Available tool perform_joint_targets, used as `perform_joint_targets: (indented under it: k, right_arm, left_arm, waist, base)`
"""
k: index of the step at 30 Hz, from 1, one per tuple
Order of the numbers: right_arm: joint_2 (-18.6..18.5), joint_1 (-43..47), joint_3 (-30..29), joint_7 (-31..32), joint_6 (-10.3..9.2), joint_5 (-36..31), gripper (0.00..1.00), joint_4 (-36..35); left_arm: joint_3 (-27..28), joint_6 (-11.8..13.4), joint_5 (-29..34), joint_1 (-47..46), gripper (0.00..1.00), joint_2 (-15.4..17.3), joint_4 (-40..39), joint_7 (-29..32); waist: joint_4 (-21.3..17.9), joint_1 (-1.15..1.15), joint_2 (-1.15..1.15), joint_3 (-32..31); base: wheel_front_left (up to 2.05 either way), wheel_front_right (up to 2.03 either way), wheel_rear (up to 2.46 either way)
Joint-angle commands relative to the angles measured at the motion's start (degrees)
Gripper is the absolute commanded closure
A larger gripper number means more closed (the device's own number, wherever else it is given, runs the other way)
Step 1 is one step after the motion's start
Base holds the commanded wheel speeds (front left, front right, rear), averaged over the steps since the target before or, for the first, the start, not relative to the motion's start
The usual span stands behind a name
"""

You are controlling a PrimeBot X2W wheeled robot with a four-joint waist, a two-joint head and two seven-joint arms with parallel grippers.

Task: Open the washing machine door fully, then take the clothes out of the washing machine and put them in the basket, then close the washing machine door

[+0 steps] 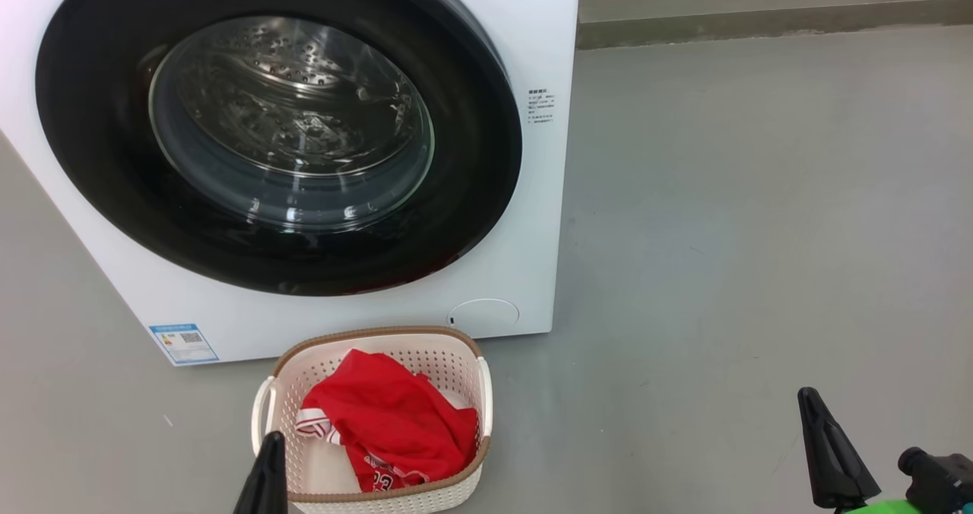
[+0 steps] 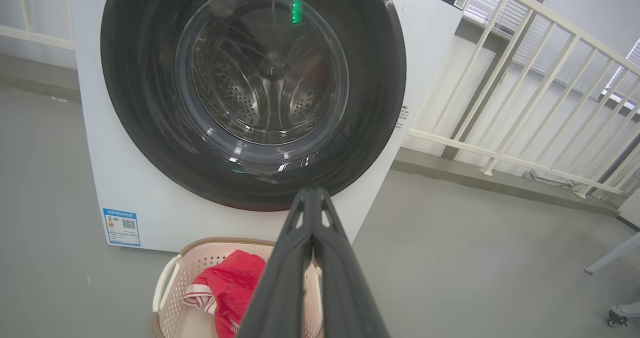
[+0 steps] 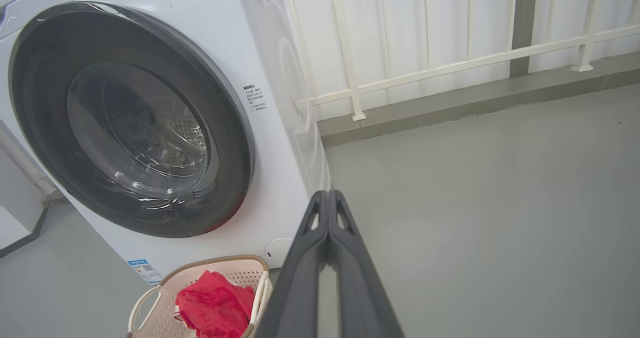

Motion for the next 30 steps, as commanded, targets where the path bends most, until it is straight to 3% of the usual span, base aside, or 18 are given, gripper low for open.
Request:
perform_joint_targets:
  k: [1, 30]
  right_arm:
    - [-0.8, -2.5, 0.0, 0.3, -0.04, 2.2, 1.00, -1.1]
    - [-1.3, -6.1, 0.1, 5.1, -0.10, 21.6, 1.00, 1.0]
  left_arm:
    - [0.7, -0.6, -1.9, -2.7, 1.00, 0.7, -0.9, 0.4]
    - [2.3, -2.7, -22.1, -6.2, 1.00, 1.4, 3.0, 4.6]
  waist:
    - [0.0, -0.01, 0.00, 0.0]
    - [0.4, -0.01, 0.00, 0.8]
  base:
    - [0.00, 0.00, 0.00]
    - [0.00, 0.00, 0.00]
